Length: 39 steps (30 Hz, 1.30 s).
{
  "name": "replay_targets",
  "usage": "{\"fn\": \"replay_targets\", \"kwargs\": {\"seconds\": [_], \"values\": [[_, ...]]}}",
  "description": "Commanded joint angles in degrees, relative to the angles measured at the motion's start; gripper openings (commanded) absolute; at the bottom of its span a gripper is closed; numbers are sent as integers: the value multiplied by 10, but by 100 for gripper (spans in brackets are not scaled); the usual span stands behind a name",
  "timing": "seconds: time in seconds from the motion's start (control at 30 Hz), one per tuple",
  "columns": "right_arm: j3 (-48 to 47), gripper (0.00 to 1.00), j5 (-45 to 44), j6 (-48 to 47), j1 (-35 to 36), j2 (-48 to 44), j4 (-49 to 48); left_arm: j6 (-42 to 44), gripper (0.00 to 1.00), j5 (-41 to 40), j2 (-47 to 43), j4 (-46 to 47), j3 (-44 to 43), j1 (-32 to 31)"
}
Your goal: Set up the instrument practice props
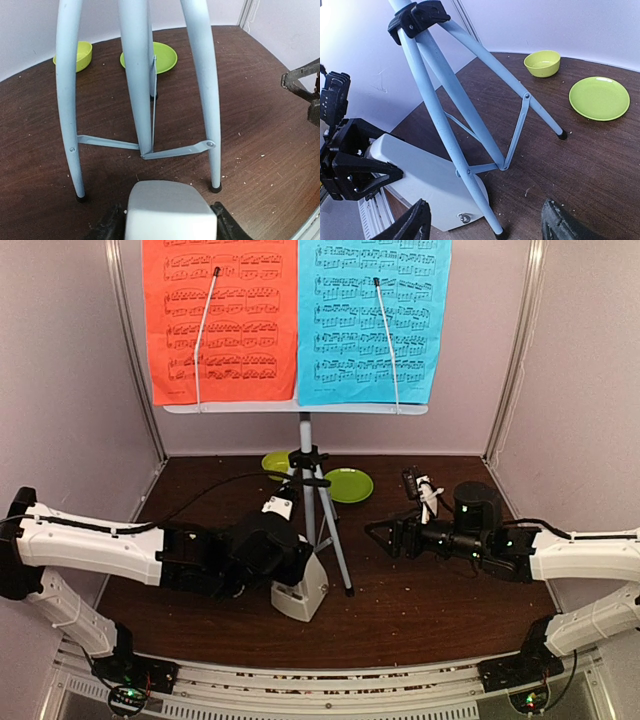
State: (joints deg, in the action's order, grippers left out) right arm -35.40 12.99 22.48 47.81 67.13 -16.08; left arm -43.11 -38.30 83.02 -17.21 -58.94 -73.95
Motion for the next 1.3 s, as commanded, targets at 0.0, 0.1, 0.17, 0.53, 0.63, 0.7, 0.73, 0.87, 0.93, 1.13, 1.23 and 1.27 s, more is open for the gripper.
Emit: {"fn": "replay_targets", "kwargs": {"seconds": [0.0, 0.1, 0.17, 0.53, 0.63, 0.7, 0.73, 0.87, 0.93, 1.13, 1.23, 1.27], "values": [[3, 76, -8, 1, -2, -12, 1, -79, 20, -87, 12, 36, -42, -17], [4, 76, -9, 0, -2, -15, 2, -111, 26, -130, 23, -5, -61, -32], [5, 76, -8, 1, -3, -14, 2, -117, 44, -133, 30, -25, -73, -36], [4, 76, 0, 2, -2, -13, 0, -25, 93, -50, -15, 65, -13, -37], [2, 76, 5, 2, -3, -14, 5, -7, 91, -34, -77, 95, 40, -36], [3, 76, 8, 3, -1, -14, 7, 11, 89, -27, -136, 102, 85, -33], [3, 76, 9, 3, -1, -13, 7, 21, 88, -22, -161, 101, 99, -29], [3, 74, 15, 4, 3, -2, 9, 23, 85, -23, -222, 34, 118, -16], [4, 73, 16, 6, 5, 2, 8, -5, 83, 2, -240, -1, 136, 7], [-2, 65, 28, 15, 16, 24, 0, -42, 65, 176, -275, 81, 267, 133], [-14, 58, 35, 13, 22, 36, 13, -12, 61, 194, -229, 117, 282, 135], [-14, 57, 35, 13, 22, 37, 13, -1, 60, 209, -207, 134, 283, 135]]}}
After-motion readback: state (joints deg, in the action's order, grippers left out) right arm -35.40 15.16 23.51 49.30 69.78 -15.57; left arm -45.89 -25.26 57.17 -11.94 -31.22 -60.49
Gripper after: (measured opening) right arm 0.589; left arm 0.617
